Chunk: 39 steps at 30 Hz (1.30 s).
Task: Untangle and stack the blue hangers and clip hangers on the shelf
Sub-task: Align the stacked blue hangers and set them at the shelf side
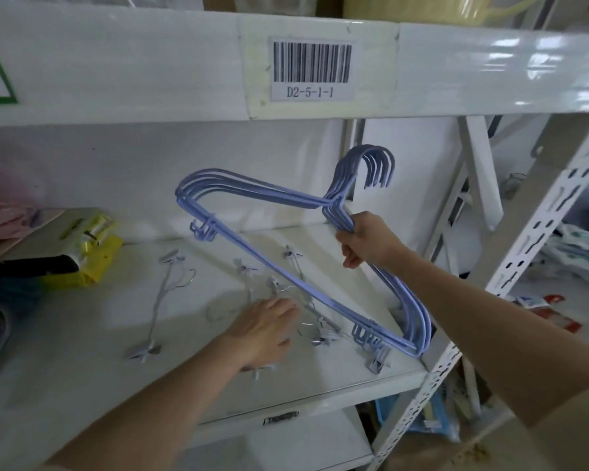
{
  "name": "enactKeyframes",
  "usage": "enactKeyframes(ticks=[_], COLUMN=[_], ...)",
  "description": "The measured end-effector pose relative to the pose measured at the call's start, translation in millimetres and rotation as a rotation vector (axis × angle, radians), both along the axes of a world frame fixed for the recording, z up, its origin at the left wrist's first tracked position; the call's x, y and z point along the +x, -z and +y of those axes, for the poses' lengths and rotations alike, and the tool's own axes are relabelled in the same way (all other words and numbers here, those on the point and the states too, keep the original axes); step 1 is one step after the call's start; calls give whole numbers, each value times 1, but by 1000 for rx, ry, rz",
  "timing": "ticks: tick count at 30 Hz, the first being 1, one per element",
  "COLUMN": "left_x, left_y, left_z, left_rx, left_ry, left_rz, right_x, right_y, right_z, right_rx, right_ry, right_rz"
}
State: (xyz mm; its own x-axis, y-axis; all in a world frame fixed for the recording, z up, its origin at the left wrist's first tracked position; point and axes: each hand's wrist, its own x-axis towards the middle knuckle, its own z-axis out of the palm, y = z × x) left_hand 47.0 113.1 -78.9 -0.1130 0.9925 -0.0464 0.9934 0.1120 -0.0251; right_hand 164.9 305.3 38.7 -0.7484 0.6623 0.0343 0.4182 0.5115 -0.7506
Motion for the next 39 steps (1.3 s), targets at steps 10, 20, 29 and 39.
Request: enactKeyframes(ticks=[10, 20, 29, 39], left_x=[22, -33, -56, 26], left_y=[27, 41, 20, -7], left_z=[73, 10, -21, 79], left_rx=[-264, -252, -52, 252], left_ry=[-185, -331, -608, -965], left_rz=[-163, -42, -139, -1398], right_x=[-4, -18, -27, -23], right_y=[19, 30, 44, 74], right_z=[14, 11, -1, 10], right_rx=[-118, -225, -327, -455], right_ry=[116, 156, 184, 390], right_rz=[10, 17, 5, -31])
